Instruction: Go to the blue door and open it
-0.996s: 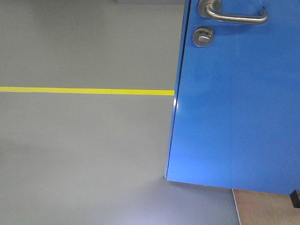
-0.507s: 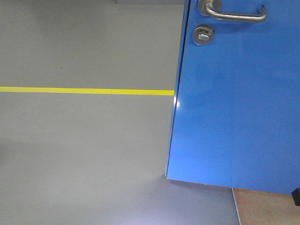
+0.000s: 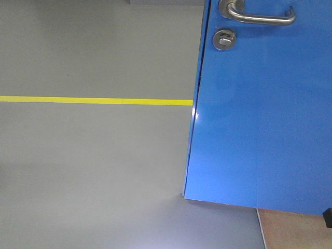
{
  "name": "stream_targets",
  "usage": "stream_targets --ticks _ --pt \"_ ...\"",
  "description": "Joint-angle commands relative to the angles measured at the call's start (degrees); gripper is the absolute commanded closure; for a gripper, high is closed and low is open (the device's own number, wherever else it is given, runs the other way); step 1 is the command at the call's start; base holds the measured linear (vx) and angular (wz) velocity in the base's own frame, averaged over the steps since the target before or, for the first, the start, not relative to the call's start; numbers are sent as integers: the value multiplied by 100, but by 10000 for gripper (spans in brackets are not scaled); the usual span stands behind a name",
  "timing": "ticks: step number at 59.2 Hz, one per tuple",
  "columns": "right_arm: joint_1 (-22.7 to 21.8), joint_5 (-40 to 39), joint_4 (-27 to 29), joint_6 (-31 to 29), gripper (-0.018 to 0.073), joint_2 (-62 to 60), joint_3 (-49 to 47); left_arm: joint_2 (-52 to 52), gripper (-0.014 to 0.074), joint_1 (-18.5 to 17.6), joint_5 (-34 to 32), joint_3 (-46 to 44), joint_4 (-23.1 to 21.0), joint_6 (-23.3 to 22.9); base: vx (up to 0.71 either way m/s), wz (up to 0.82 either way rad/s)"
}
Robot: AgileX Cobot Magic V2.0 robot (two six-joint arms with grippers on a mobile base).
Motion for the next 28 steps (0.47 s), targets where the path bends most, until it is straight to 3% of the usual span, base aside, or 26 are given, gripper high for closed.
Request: stream_targets --ticks 1,28 --pt "6 -510 -8 13 561 -75 14 -81 524 -2 -482 -151 -10 -37 0 0" --pt "6 -511 -54 13 561 -75 14 -81 524 -2 -482 -151 -10 -37 0 0"
